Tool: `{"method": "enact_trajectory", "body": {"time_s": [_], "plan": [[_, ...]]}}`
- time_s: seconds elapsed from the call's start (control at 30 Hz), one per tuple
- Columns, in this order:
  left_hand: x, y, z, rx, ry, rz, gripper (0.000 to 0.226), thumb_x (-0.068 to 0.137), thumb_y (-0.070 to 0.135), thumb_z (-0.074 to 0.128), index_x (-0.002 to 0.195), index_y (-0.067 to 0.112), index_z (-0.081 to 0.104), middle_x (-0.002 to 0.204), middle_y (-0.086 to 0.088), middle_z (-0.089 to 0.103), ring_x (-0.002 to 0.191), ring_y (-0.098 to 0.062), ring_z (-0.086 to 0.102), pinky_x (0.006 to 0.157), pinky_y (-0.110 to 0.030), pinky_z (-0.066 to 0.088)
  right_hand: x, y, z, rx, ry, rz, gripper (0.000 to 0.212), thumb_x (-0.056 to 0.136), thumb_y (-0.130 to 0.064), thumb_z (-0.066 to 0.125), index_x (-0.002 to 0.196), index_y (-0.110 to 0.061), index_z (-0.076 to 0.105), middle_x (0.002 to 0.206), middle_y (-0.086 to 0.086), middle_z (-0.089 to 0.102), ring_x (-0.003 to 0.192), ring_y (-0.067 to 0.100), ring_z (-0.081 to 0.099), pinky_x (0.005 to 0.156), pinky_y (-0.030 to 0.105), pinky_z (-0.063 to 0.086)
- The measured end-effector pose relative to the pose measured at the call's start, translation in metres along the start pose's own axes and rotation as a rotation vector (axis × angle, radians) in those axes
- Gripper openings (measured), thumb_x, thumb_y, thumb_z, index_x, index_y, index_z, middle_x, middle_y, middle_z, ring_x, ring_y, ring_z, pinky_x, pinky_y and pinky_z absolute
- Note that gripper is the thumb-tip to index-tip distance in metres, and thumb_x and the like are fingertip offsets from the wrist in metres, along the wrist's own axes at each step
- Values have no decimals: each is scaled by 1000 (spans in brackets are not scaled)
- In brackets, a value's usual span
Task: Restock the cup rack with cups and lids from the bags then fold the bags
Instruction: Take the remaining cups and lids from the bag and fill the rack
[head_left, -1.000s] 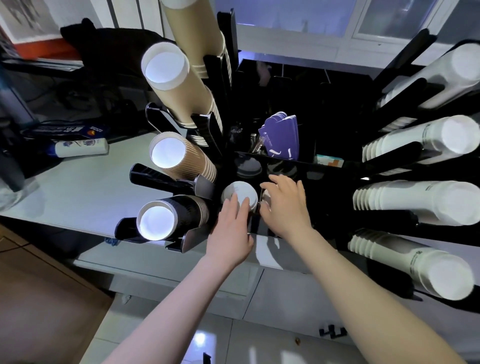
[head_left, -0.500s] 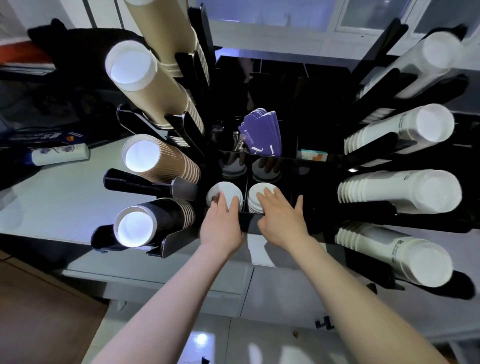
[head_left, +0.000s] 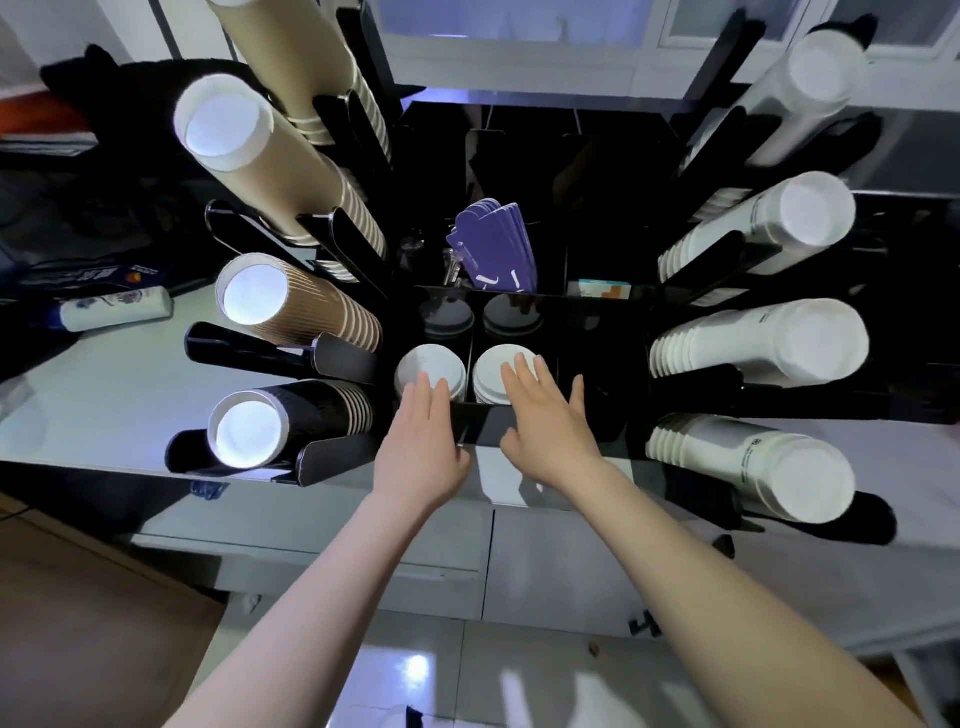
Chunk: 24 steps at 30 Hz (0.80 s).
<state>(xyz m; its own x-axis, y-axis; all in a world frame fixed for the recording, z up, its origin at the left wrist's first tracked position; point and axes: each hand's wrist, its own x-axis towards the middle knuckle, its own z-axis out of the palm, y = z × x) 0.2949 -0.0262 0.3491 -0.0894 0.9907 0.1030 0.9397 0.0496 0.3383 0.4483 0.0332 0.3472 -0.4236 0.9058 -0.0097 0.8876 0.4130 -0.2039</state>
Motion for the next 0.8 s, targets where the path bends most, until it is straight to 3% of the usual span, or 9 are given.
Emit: {"method": "enact_trajectory", "body": {"time_s": [0.13, 0.43, 0.63, 0.8], "plan": [[-14, 6, -2, -19, 14, 2, 72, 86, 23, 54, 147, 6, 19, 152, -12, 21, 143, -29, 14, 107, -41, 35, -12, 4, 0, 55, 42, -7, 71, 89, -18, 44, 153, -19, 13, 162, -2, -5, 147, 15, -13, 114, 54, -9], [-47, 18, 3, -29, 3, 17, 70, 92, 24, 51, 151, 12, 17, 160, -7, 8, 147, -25, 4, 116, -46, 18, -47, 12, 4, 259, 127, -96, 61, 90, -17, 48, 148, -20, 31, 160, -4, 17, 148, 14, 3, 117, 51, -1], [-71, 18, 3, -65, -1, -34, 69, 92, 20, 51, 151, 14, 17, 160, -5, 8, 147, -27, 5, 116, -41, 18, -37, 12, -14, 294, 250, -77, 45, 91, -24, 58, 134, -15, 51, 138, 3, 49, 132, 24, 37, 111, 42, 28], [-73, 13, -8, -100, 34, -76, 68, 92, 22, 50, 151, 17, 18, 161, -3, 8, 148, -23, 3, 116, -41, 20, 5, 2, -34, 277, 257, 60, 49, 88, -30, 64, 134, -18, 51, 134, 4, 53, 126, 27, 39, 100, 40, 39]]}}
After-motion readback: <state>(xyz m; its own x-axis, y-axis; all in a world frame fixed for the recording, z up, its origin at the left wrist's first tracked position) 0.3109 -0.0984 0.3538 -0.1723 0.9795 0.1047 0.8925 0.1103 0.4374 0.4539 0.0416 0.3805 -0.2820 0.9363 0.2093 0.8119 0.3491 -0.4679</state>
